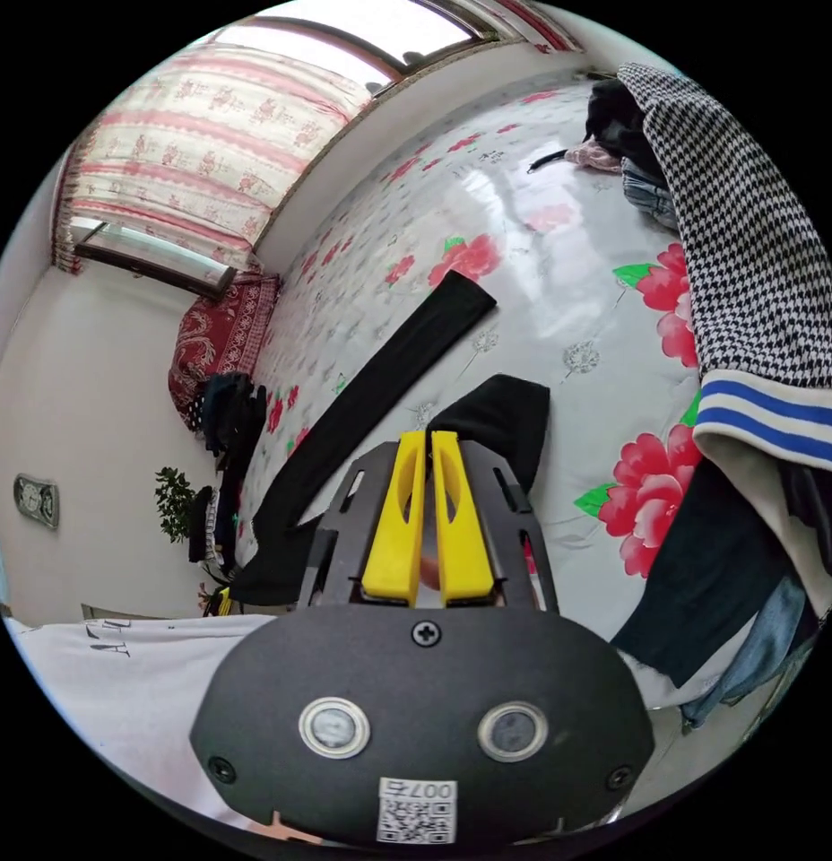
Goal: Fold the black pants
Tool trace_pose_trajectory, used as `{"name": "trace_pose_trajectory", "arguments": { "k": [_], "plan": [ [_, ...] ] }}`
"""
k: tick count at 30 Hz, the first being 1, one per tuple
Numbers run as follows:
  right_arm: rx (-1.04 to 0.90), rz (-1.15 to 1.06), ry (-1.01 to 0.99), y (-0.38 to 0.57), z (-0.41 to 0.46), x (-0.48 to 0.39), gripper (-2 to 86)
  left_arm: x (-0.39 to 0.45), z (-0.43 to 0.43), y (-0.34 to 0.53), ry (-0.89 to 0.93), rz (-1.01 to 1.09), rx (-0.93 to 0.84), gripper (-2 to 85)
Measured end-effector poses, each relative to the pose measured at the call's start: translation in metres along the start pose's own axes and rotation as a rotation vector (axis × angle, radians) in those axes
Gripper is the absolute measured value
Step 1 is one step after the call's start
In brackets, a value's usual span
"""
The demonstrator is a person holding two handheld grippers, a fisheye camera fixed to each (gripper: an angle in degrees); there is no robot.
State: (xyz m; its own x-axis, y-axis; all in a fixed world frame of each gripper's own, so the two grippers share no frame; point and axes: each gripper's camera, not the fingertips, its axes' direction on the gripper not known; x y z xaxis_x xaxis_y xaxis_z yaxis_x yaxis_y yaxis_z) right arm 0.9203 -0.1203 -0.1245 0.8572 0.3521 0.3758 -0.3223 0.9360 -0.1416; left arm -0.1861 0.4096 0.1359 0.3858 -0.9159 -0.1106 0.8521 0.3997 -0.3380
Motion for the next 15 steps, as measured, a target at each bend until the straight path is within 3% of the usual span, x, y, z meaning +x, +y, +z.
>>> {"name": "trace_pose_trajectory", "arguments": {
  "k": [9, 15],
  "plan": [
    [0.069, -0.068, 0.050, -0.049, 0.007, -0.065, -0.3, 0.094, 0.069, -0.062, -0.202, 0.066, -0.004, -1.0],
    [0.098, -0.082, 0.089, -0.055, 0.036, -0.091, -0.3, 0.128, 0.105, -0.071, -0.163, 0.129, -0.006, -0.9]
  ]
}}
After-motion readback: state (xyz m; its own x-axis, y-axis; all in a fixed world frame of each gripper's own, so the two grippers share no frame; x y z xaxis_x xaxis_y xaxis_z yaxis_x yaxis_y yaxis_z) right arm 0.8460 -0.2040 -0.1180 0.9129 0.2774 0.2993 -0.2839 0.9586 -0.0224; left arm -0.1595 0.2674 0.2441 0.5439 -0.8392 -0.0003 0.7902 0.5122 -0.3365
